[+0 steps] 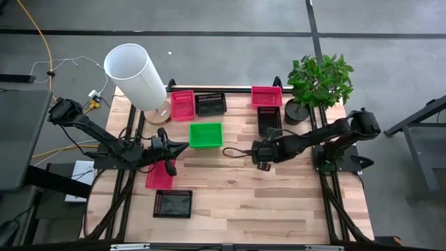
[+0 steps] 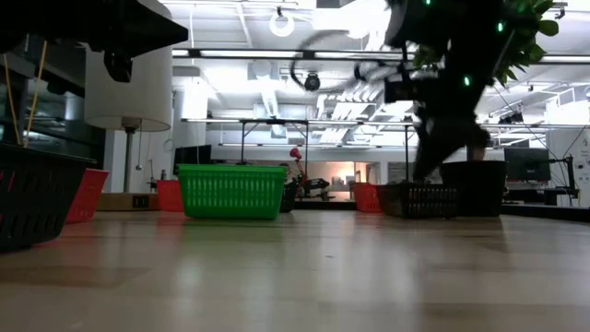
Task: Stack baskets by color
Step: Stack the right top black basket on top of the left top black basket
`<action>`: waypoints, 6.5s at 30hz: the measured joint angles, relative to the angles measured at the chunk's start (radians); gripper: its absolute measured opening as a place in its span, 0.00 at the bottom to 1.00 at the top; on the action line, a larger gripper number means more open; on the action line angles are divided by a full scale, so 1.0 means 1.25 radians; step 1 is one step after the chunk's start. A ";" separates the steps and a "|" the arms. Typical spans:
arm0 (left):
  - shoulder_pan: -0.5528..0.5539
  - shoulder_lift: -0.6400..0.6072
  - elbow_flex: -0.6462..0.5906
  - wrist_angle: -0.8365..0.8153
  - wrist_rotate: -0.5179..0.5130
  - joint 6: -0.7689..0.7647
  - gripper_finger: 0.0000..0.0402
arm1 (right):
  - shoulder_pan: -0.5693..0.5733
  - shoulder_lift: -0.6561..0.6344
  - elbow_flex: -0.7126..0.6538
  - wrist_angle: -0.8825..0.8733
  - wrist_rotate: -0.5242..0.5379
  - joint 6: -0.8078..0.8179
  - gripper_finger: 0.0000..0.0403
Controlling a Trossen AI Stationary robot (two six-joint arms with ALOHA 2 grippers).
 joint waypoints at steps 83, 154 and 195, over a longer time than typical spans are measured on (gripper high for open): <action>0.000 0.000 0.000 0.000 0.000 0.000 0.00 | 0.143 0.000 0.189 0.159 -0.013 -0.173 0.00; 0.000 -0.001 0.000 -0.001 -0.003 0.007 0.00 | -0.044 0.068 0.248 -0.046 -0.031 -0.387 0.00; 0.000 -0.001 0.000 0.006 -0.012 0.013 0.00 | -0.239 0.044 -0.025 -0.049 -0.102 -0.347 0.32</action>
